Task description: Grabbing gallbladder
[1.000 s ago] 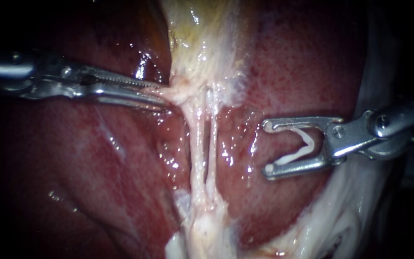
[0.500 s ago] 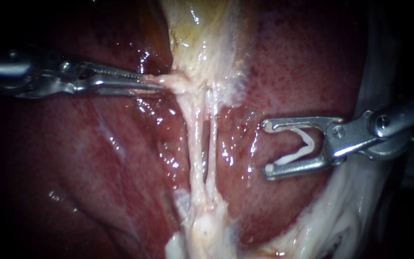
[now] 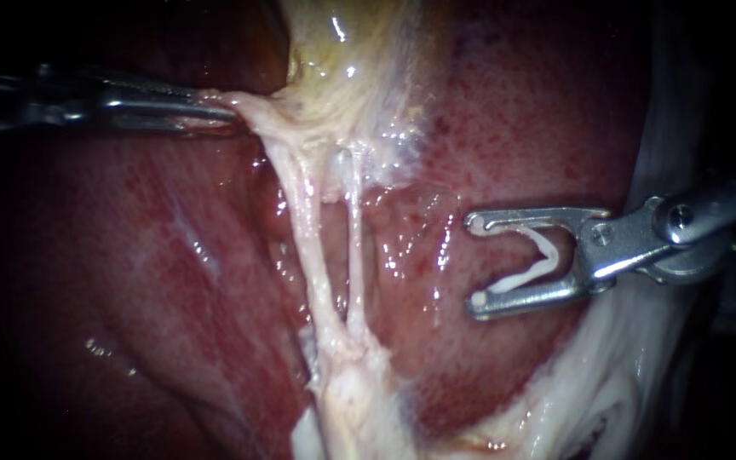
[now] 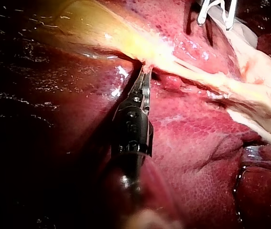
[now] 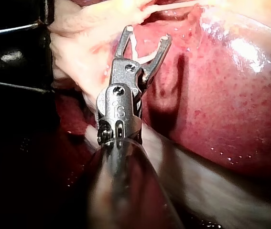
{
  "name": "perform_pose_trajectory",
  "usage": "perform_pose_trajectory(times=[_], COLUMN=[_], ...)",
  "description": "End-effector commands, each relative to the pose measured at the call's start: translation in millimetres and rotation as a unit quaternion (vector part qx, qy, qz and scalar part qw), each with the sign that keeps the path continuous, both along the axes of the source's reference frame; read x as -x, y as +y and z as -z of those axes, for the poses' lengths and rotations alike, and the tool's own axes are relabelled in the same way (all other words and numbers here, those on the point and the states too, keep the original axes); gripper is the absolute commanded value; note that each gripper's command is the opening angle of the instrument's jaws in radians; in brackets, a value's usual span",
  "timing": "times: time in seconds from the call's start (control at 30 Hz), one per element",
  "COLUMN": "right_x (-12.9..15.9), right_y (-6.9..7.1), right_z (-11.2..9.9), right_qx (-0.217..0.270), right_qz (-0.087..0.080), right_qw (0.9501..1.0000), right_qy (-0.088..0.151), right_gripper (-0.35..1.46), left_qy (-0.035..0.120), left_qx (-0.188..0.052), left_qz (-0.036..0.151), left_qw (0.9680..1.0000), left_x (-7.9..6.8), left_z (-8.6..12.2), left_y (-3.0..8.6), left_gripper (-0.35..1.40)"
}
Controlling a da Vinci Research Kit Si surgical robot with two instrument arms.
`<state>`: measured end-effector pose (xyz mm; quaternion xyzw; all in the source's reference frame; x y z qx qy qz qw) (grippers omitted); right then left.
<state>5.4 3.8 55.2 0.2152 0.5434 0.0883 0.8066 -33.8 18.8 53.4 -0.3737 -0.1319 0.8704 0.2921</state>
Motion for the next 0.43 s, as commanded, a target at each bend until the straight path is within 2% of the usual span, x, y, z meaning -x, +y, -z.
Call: perform_pose_trajectory(times=[0.03, 0.43], right_x=[0.0, 0.0], right_y=[0.0, 0.0], right_z=[0.0, 0.0], right_qx=[0.0, 0.0], right_qz=[0.0, 0.0], right_qw=[1.0, 1.0], right_qy=[0.0, 0.0], right_gripper=[0.48, 0.48], left_qy=[0.0, 0.0], left_qx=[0.0, 0.0], left_qz=[0.001, 0.001], left_qw=[1.0, 1.0], left_x=[-0.1, -0.1], left_z=[0.1, 0.2], left_y=[0.1, 0.2], left_gripper=[-0.35, -0.35])
